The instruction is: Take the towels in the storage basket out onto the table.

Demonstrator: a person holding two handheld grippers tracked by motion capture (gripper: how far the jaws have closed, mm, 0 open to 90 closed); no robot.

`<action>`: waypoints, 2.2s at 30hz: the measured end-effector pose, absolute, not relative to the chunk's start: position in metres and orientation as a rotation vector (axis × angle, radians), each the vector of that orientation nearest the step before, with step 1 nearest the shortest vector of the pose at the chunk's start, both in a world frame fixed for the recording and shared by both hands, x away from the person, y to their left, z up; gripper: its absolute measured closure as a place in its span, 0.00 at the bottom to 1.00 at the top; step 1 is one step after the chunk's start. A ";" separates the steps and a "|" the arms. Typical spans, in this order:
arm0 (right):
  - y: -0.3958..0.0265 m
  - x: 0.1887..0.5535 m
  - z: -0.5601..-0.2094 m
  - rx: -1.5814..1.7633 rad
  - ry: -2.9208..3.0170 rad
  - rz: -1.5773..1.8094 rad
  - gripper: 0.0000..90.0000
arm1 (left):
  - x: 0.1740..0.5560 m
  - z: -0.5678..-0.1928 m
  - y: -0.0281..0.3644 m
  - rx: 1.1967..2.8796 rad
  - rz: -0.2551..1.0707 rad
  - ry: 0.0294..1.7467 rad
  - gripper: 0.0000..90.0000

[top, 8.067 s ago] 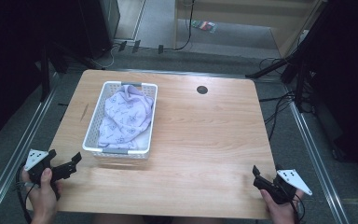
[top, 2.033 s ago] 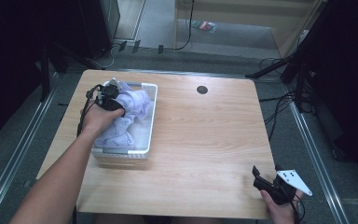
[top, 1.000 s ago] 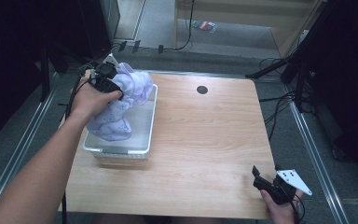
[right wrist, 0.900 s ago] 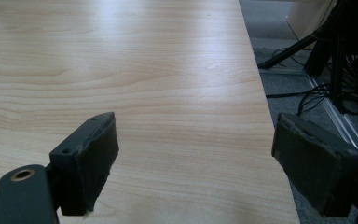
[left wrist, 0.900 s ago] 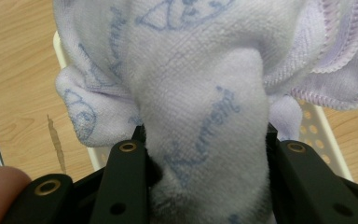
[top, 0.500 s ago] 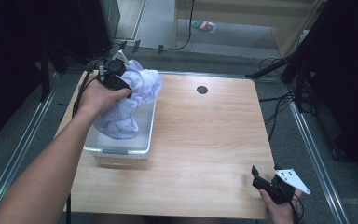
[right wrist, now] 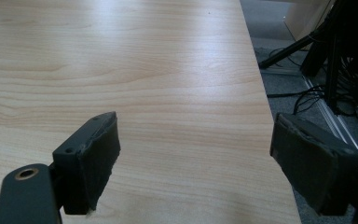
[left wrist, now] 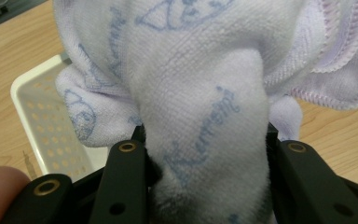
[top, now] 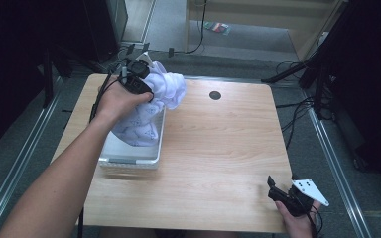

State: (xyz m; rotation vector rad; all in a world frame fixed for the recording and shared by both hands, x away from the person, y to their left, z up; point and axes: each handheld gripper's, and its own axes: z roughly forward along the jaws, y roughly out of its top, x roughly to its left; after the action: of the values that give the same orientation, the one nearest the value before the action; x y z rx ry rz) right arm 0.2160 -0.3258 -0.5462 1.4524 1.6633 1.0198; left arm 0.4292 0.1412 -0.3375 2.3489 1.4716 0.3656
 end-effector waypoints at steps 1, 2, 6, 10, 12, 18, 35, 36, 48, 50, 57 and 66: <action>-0.326 0.216 -0.546 1.451 1.664 1.018 0.18 | 0.430 -0.337 0.138 2.352 0.365 1.463 0.69; -0.326 0.216 -0.546 1.446 1.666 1.016 0.18 | 0.430 -0.336 0.136 2.354 0.365 1.459 0.69; -0.325 0.217 -0.546 1.446 1.664 1.008 0.18 | 0.431 -0.334 0.122 2.366 0.359 1.429 0.69; -0.323 0.217 -0.546 1.437 1.663 0.991 0.19 | 0.431 -0.333 0.107 2.380 0.357 1.397 0.69; -0.322 0.216 -0.546 1.435 1.662 0.986 0.19 | 0.431 -0.332 0.099 2.392 0.358 1.378 0.69; -0.321 0.217 -0.547 1.434 1.665 0.975 0.19 | 0.431 -0.328 0.076 2.414 0.350 1.323 0.68; -0.319 0.217 -0.547 1.409 1.675 0.958 0.20 | 0.440 -0.347 0.014 2.482 0.286 1.220 0.68; -0.319 0.217 -0.547 1.412 1.673 0.958 0.20 | 0.441 -0.349 0.010 2.479 0.280 1.218 0.68; -0.320 0.216 -0.547 1.411 1.661 0.973 0.20 | 0.448 -0.391 -0.020 2.478 0.185 1.199 0.67; -0.320 0.216 -0.547 1.411 1.662 0.976 0.20 | 0.450 -0.401 -0.023 2.480 0.166 1.203 0.67; -0.321 0.216 -0.546 1.415 1.664 0.982 0.20 | 0.453 -0.432 -0.030 2.480 0.114 1.229 0.67; -0.321 0.216 -0.546 1.418 1.668 0.983 0.20 | 0.452 -0.459 -0.032 2.459 0.072 1.261 0.65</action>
State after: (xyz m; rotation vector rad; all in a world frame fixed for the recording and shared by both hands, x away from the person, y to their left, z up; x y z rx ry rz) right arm 0.2162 -0.3212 -0.5464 1.4177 1.6681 0.9830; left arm 0.4523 -0.0319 -0.4593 2.4588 1.2611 0.0719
